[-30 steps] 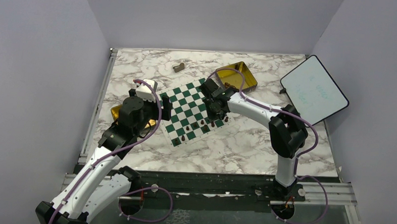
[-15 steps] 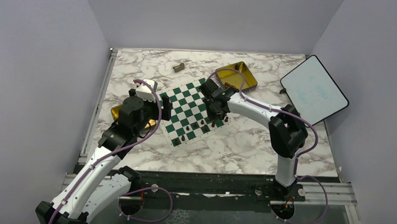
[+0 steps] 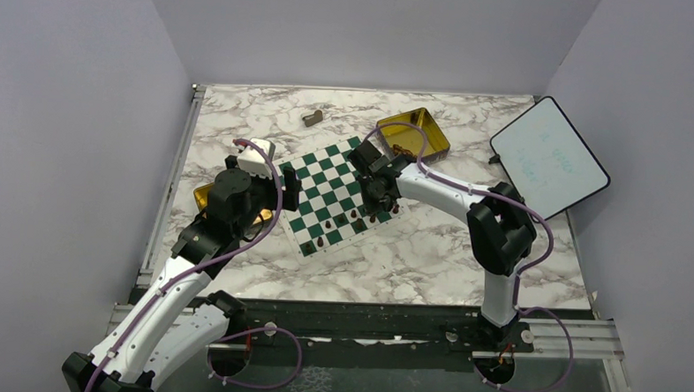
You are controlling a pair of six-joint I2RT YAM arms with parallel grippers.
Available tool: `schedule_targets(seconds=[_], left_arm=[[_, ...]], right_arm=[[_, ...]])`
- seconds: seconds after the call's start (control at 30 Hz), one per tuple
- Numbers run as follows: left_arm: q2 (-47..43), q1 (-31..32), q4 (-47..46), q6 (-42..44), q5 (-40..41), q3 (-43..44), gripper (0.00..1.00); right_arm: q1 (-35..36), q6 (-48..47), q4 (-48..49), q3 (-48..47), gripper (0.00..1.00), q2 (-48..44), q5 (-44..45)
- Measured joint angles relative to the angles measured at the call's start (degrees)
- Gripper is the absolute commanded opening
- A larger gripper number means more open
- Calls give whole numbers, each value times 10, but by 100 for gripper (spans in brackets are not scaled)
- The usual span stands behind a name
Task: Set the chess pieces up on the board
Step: Place the chess piece on the chessboard.
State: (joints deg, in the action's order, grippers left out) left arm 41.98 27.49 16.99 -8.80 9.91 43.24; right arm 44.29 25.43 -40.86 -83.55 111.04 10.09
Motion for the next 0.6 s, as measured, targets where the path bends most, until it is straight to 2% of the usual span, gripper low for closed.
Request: schedule_targets(seconds=[0.27,0.6], left_arm=[[0,0,0,0,0,0,99],[-2,0,0,0,0,0,99]], right_arm=[[0,0,0,3,19,3,0],[0,0,0,3,17,3,-1]])
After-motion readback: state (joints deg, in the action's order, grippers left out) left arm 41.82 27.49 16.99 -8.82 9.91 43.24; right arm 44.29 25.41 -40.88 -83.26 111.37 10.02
